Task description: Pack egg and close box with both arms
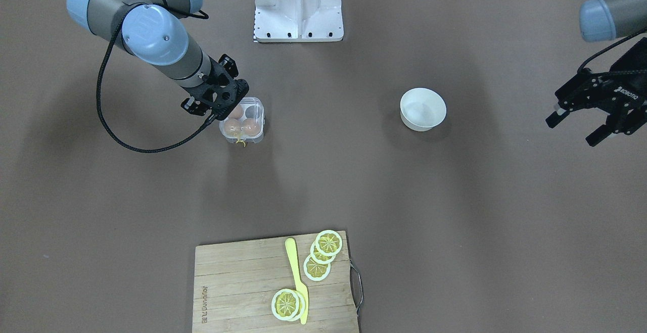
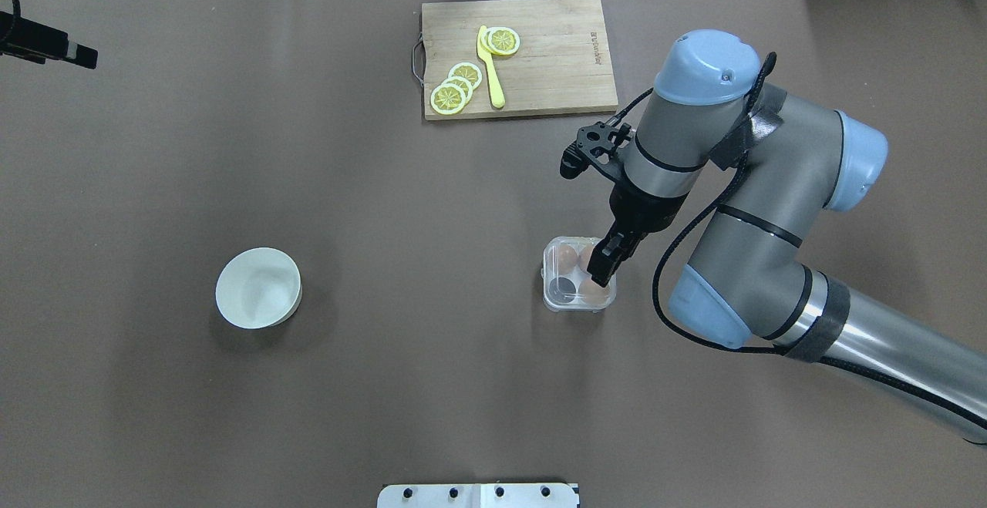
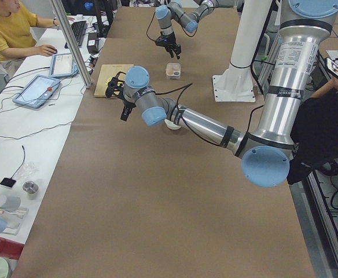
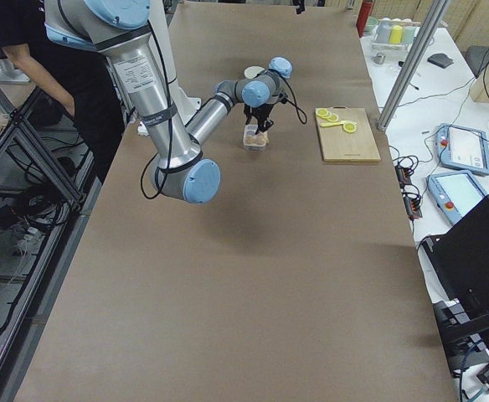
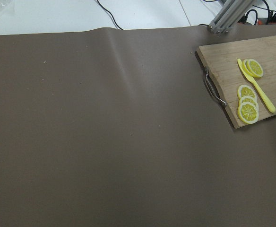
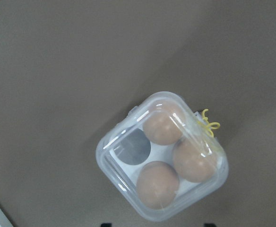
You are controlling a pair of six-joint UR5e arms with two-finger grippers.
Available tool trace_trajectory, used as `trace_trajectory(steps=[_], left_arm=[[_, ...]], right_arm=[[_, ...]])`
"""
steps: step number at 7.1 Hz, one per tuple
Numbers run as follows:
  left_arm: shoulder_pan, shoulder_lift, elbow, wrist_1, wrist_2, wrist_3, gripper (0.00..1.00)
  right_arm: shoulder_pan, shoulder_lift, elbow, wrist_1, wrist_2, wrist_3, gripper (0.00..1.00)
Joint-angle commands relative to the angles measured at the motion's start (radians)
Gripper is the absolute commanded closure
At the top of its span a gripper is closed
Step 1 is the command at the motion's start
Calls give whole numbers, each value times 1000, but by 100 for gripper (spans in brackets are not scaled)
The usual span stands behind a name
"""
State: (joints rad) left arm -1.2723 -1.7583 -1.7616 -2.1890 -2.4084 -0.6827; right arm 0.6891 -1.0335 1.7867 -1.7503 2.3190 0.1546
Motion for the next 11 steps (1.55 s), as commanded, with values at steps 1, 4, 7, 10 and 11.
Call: trace_trajectory(steps=[1, 4, 7, 10, 11], left_arm=[[-39, 16, 36, 12, -5, 75, 3], [-163, 26, 53, 321, -48, 419, 3], [-231, 45, 103, 417, -37, 492, 2], [-239, 46, 208, 410, -35, 575, 2], [-239, 46, 224, 408, -37, 574, 2]], right_arm=[[91, -5, 10, 0, 5, 0, 0], [306, -81, 4, 14, 0, -16, 0], [479, -177, -13, 61, -99, -40, 0], [659, -165, -203, 74, -90, -50, 0], [706, -178, -211, 72, -86, -52, 0]])
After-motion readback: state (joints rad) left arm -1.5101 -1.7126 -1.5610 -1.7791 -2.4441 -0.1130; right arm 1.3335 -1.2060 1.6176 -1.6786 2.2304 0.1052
